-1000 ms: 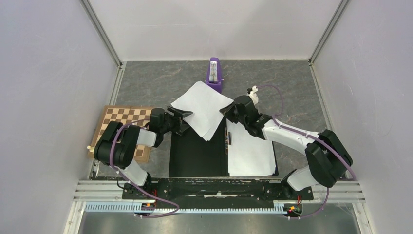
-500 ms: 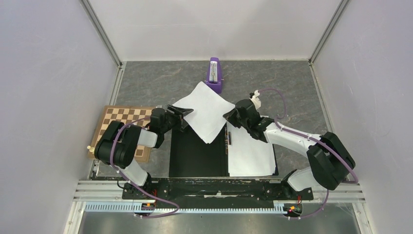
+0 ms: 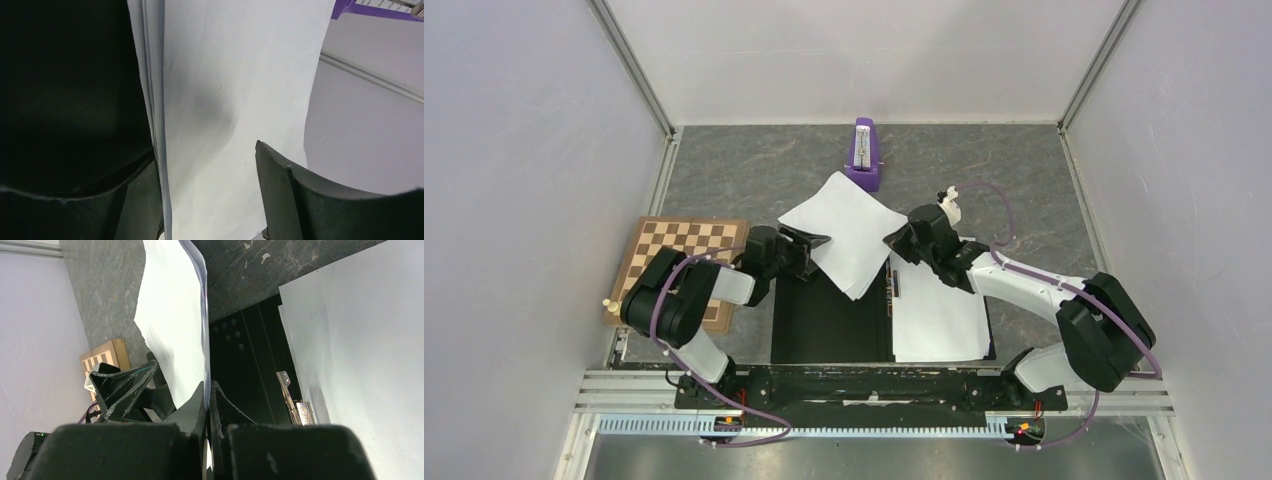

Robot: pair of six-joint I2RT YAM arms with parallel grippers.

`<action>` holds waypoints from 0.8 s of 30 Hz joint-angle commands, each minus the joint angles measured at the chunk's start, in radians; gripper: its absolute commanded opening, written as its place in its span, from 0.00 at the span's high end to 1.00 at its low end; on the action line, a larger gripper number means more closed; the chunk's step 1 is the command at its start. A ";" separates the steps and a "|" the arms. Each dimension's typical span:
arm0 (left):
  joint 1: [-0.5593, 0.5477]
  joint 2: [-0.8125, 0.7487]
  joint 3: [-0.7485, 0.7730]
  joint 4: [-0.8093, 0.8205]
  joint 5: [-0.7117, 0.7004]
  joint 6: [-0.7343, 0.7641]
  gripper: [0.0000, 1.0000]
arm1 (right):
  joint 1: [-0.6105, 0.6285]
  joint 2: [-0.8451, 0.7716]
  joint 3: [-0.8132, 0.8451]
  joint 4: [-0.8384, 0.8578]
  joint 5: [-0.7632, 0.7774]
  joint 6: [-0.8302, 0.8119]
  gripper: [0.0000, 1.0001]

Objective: Put the files into the folder

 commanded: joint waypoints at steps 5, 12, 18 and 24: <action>-0.038 0.051 -0.003 0.100 -0.046 -0.034 0.26 | 0.004 -0.047 0.034 -0.014 0.016 0.007 1.00; -0.046 0.045 -0.020 0.149 -0.072 -0.051 0.36 | 0.004 -0.081 0.017 -0.056 0.033 -0.001 1.00; -0.046 0.029 0.012 0.122 -0.061 -0.014 0.82 | 0.004 -0.128 -0.059 -0.054 0.037 -0.010 1.00; -0.044 -0.039 0.061 -0.066 0.006 0.125 0.98 | 0.004 -0.182 -0.136 -0.038 -0.004 -0.118 0.95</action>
